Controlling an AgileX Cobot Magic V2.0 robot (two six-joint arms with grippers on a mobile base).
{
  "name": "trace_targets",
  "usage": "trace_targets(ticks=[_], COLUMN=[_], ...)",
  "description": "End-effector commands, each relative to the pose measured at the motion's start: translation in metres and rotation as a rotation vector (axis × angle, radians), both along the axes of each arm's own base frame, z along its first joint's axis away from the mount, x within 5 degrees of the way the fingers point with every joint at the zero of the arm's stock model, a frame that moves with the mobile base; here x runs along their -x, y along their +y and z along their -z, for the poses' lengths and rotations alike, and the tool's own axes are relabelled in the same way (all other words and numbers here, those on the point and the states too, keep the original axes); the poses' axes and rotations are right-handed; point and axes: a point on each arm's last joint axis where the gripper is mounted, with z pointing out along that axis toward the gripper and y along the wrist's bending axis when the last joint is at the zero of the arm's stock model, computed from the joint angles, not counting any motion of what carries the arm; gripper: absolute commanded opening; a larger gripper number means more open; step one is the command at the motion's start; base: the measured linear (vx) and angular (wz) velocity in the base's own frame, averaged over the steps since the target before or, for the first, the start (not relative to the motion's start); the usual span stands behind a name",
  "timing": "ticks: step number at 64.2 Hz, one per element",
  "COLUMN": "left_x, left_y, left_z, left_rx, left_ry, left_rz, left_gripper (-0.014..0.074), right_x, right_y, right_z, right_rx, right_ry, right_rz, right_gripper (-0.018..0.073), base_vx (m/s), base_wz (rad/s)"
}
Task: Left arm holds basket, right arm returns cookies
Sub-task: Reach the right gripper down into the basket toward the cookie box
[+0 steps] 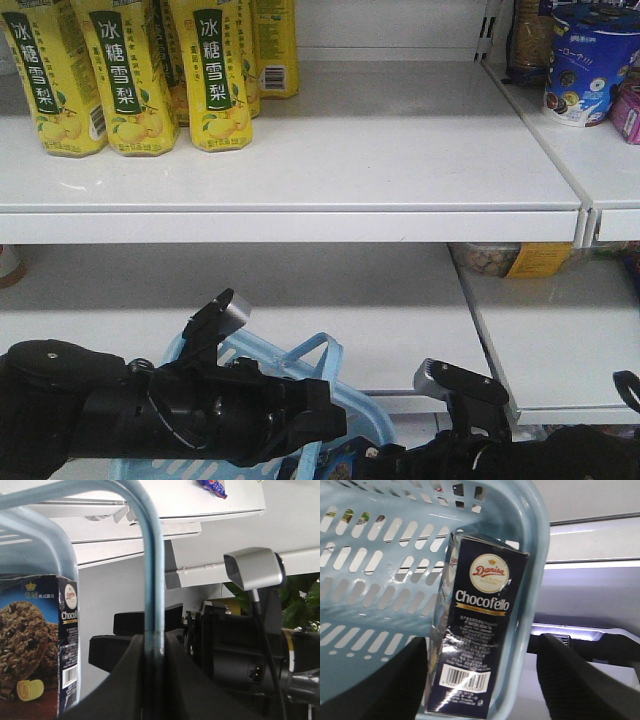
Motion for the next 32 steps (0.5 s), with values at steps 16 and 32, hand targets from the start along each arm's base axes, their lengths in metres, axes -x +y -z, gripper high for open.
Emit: trace_targets(ticks=[16, 32], left_x=[0.000, 0.000], left_y=[-0.003, -0.003], left_z=[-0.023, -0.023], left_rx=[0.087, 0.087], left_ry=[-0.040, -0.040], left_rz=[0.003, 0.003], left_gripper=[-0.0006, -0.0006], right_x=[-0.011, -0.012], right_y=[0.009, 0.012], right_z=[-0.016, -0.001], right_rx=[-0.073, -0.056], right_ry=[-0.046, 0.022], right_rz=[0.048, 0.079], right_gripper=[0.0513, 0.0517], base_vx=[0.00, 0.00], base_wz=[0.00, 0.00])
